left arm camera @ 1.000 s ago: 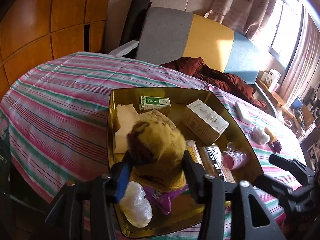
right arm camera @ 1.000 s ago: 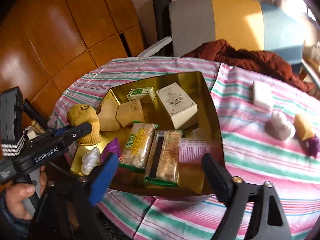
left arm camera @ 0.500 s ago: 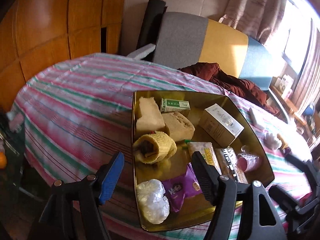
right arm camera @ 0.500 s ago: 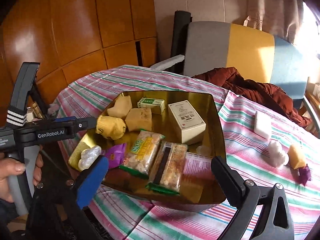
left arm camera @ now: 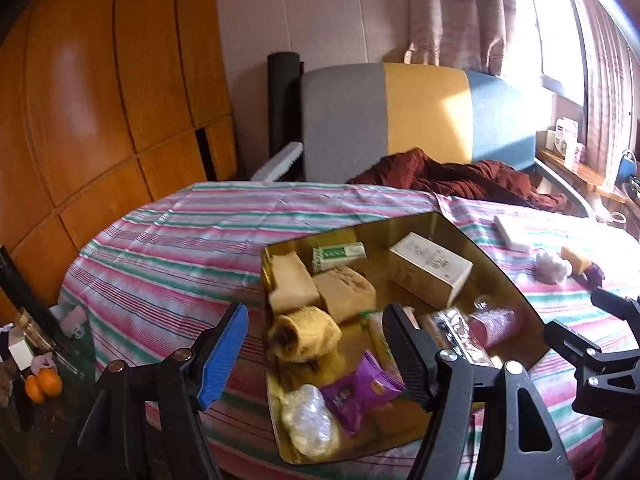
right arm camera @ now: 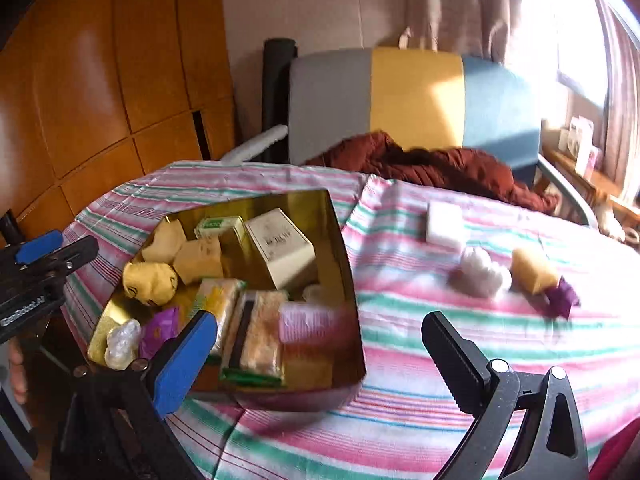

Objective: Organize objects
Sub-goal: 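Open both grippers and move them back toward the remaining pile, then grasp the clear plastic-wrapped cotton ball with the left gripper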

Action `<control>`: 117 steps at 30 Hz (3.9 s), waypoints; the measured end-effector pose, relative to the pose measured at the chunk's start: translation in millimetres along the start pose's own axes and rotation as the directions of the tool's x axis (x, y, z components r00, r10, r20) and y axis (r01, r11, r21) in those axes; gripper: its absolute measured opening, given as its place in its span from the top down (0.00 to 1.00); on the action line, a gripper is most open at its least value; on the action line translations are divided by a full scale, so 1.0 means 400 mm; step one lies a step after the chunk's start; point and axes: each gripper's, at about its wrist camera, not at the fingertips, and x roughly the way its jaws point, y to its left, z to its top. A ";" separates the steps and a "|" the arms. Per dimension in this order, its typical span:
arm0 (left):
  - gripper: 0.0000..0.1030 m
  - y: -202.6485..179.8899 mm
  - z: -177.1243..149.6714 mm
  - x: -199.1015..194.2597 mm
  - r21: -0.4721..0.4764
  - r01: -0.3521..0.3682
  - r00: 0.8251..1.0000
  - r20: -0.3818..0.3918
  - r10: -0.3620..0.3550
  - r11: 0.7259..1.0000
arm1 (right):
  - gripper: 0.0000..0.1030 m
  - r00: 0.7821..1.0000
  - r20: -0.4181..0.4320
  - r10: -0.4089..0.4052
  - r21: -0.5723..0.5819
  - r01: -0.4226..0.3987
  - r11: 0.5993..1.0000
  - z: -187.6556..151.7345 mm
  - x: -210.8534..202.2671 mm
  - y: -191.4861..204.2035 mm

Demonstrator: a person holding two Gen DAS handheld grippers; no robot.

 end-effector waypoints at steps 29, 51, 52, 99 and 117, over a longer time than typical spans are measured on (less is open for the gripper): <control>0.22 -0.237 0.030 -0.009 0.213 0.230 0.973 -0.055 -0.223 0.950 | 0.00 0.885 -0.121 -0.449 0.108 0.461 0.881 0.061 0.051 -0.603; 0.19 -0.586 0.142 0.151 0.075 0.566 0.783 -0.363 -0.506 0.821 | 0.00 0.910 -0.236 -0.340 0.689 0.403 0.602 -0.025 -0.049 -0.912; 0.19 -0.600 0.140 0.162 0.063 0.572 0.771 -0.380 -0.511 0.818 | 0.00 0.919 -0.238 -0.314 0.702 0.386 0.598 -0.030 -0.043 -0.916; 0.64 -0.848 0.084 0.438 0.094 0.440 0.810 -0.471 -0.350 0.893 | 0.00 0.941 -0.279 -0.191 0.623 0.329 0.710 -0.020 0.026 -0.873; 0.62 -0.804 -0.017 0.332 0.152 0.472 0.843 -0.365 -0.394 0.869 | 0.00 0.919 -0.304 -0.250 0.419 0.365 0.831 0.008 0.070 -0.792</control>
